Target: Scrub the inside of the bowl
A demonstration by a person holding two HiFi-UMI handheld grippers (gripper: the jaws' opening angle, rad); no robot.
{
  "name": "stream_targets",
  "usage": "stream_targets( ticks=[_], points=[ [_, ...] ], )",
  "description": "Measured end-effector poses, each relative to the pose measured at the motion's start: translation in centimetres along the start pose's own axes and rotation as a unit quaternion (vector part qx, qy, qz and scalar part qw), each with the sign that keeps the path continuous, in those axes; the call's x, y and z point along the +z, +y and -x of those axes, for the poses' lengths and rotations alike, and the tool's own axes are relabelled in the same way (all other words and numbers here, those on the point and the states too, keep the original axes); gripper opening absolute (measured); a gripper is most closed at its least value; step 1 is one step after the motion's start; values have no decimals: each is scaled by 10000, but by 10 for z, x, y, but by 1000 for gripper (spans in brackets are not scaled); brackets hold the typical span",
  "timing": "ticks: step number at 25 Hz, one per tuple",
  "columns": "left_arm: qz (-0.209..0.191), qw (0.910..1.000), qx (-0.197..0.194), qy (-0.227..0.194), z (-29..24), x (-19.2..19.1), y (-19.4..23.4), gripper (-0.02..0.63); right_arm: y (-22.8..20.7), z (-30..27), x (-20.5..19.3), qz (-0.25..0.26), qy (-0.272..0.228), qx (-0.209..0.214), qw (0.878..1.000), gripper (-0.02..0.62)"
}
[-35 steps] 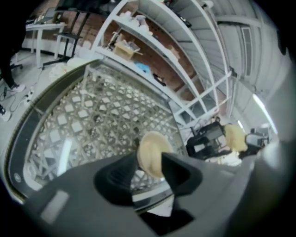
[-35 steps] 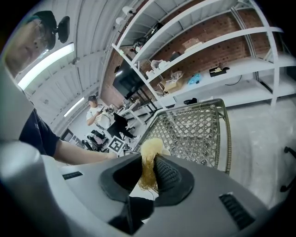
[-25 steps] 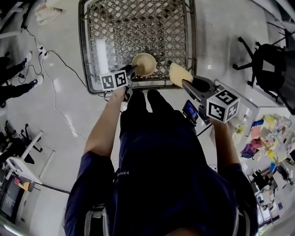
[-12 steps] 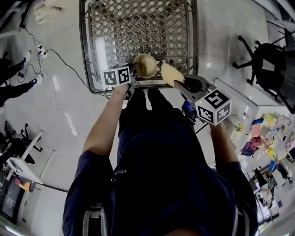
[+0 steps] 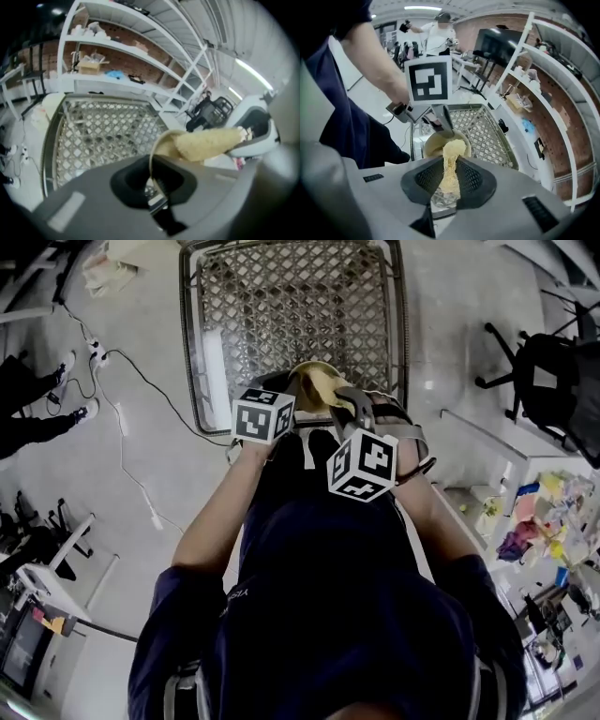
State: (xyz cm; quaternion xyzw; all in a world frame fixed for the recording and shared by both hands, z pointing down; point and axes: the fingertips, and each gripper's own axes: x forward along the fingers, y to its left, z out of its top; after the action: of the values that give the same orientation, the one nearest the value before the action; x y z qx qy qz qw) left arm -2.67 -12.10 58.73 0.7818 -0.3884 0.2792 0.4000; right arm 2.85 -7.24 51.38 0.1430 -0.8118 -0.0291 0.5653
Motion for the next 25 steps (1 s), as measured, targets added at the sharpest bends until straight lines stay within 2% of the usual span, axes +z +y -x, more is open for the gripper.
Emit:
stream_targets(
  ticks=[3,6,8,11,16,22,25],
  points=[
    [-477,9988,119,-65,13,14,-4,10,6,-2,12,364,49,-40,9993,66],
    [-754,9970,130,-149,26,27,-7,10,-7,0,22,778,213,-740,9940,66],
    [-833,9962,131,-232,36,35,-9,12,-9,-1,27,1021,383,-1000,9890,66],
    [-934,9948,191,-360,50,45,-9,11,7,-3,35,1233,515,-935,9866,66],
    [-1161,9921,213,-435,62,49,-5,9,38,-2,52,1299,386,-585,9890,66],
    [-1373,9897,112,-395,72,42,-13,9,5,9,50,932,601,-1141,9873,66],
    [-1351,9898,122,-430,76,41,-13,9,16,9,53,1127,616,-1083,9858,66]
  ],
)
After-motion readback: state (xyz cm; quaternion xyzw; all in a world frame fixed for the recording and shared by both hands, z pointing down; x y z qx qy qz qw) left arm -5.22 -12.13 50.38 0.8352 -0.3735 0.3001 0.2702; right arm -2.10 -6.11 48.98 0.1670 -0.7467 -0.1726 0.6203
